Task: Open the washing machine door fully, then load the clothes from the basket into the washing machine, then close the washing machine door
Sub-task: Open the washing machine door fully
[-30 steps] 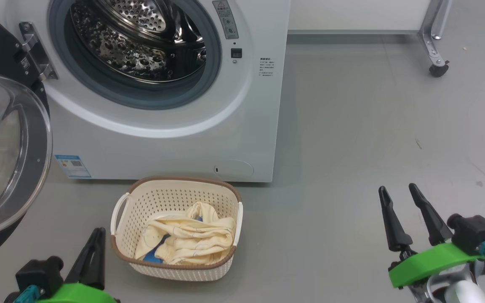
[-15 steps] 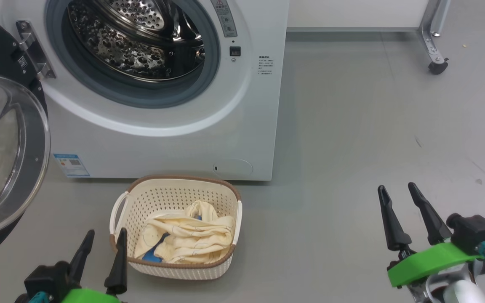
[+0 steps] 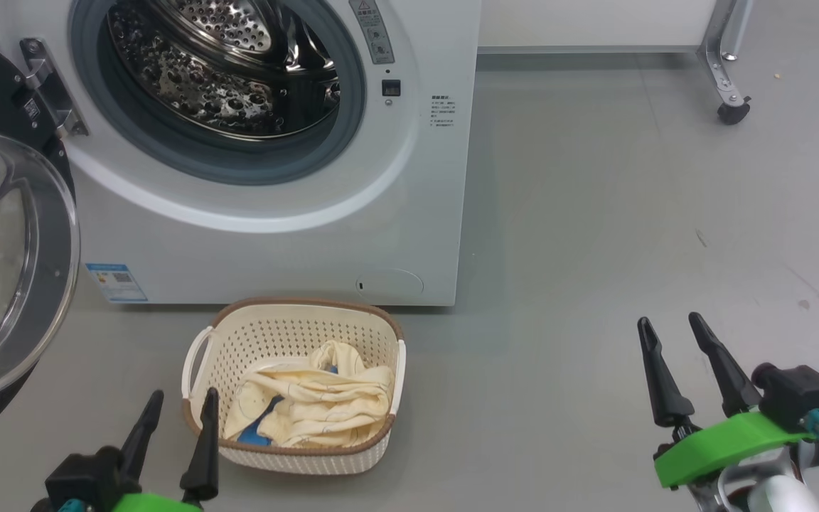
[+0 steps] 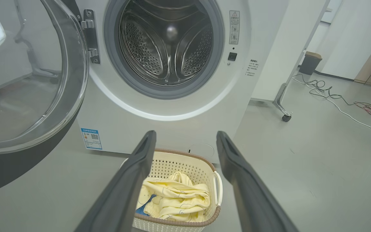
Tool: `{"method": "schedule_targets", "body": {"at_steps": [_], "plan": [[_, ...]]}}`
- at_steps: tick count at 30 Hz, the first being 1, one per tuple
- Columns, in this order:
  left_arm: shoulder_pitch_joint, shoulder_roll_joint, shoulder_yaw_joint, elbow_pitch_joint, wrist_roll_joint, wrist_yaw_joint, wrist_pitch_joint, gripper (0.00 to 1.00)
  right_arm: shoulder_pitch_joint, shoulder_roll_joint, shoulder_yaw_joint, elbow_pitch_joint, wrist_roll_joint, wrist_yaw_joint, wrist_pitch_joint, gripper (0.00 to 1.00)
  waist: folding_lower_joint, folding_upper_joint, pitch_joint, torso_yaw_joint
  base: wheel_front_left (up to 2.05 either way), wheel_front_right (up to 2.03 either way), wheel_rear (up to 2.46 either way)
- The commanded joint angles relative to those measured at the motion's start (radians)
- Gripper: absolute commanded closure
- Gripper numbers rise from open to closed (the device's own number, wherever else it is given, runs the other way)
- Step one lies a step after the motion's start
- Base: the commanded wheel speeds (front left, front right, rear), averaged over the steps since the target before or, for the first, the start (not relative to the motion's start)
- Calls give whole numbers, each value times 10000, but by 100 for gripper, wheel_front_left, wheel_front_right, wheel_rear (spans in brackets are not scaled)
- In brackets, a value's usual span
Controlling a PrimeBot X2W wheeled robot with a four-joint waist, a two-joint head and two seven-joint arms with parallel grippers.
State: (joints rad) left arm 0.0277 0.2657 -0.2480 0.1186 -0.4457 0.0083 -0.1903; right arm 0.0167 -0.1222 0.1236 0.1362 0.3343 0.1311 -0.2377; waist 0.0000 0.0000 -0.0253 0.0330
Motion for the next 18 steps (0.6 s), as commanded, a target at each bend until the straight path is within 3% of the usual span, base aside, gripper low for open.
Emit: {"method": "schedule_targets", "body": {"at_steps": [1,18], "plan": [[-427,153,330,-265,15,-7,-130,0,-213,-110,143,-262,-90,-4,-17,0,0,0,-2,-5,0,0,0],[-433,155,208,-130,-9,126,-160,0,-244,-142,151,-199,-78,-4,18,0,0,0,-28,12,0,0,0]]}}
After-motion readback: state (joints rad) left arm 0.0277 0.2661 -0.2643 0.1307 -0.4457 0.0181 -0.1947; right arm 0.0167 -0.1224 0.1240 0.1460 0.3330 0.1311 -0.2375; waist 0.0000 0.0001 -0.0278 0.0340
